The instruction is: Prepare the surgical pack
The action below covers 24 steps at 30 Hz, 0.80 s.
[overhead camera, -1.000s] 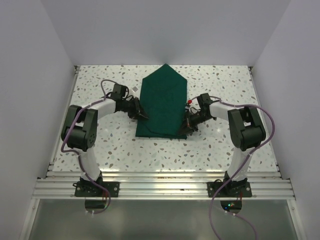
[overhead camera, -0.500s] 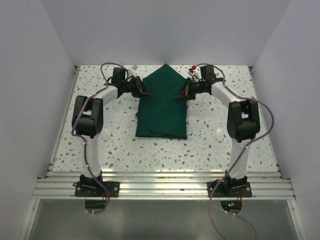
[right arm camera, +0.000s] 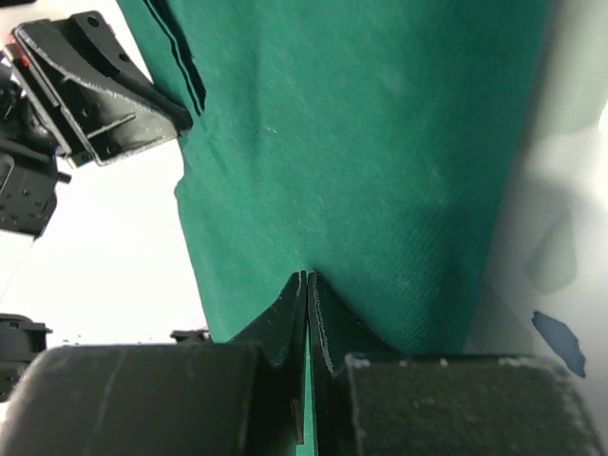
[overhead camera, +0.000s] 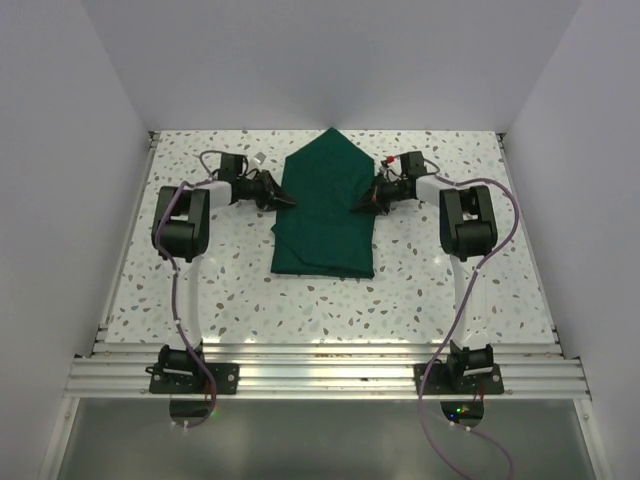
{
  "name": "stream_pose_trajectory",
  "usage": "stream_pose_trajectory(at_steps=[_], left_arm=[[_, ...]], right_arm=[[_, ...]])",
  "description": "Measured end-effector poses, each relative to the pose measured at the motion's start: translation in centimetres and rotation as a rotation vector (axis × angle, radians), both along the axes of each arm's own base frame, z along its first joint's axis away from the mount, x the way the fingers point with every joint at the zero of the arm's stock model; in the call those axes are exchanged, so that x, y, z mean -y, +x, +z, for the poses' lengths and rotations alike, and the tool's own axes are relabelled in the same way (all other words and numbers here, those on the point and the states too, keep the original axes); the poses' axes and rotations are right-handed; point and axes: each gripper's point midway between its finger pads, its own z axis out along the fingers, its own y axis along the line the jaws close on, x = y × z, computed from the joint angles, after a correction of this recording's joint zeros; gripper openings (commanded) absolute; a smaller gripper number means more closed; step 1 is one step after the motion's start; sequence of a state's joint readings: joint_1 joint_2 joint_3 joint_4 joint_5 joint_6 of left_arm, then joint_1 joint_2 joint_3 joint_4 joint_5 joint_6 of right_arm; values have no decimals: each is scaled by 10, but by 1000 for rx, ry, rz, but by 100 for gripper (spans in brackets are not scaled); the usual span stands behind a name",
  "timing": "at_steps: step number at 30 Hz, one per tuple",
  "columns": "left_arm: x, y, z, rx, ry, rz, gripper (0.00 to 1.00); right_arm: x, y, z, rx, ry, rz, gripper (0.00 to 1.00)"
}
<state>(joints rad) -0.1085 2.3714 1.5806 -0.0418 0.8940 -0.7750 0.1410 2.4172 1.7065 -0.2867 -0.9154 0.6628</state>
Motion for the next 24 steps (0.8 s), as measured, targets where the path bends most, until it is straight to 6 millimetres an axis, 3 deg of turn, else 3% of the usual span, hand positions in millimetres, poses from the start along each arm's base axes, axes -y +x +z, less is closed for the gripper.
stream_pose_trajectory(at_steps=[7, 10, 17, 24], left_arm=[[-6, 24, 7, 55, -34, 32, 18], [-1, 42, 6, 81, -59, 47, 18], [7, 71, 3, 95, -115, 82, 18], [4, 113, 9, 169, -131, 176, 26]], right_arm=[[-3, 18, 8, 45, 10, -21, 1], [-6, 42, 9, 81, 25, -52, 2], [-5, 71, 1, 66, 77, -138, 2], [8, 125, 5, 129, 115, -258, 9]])
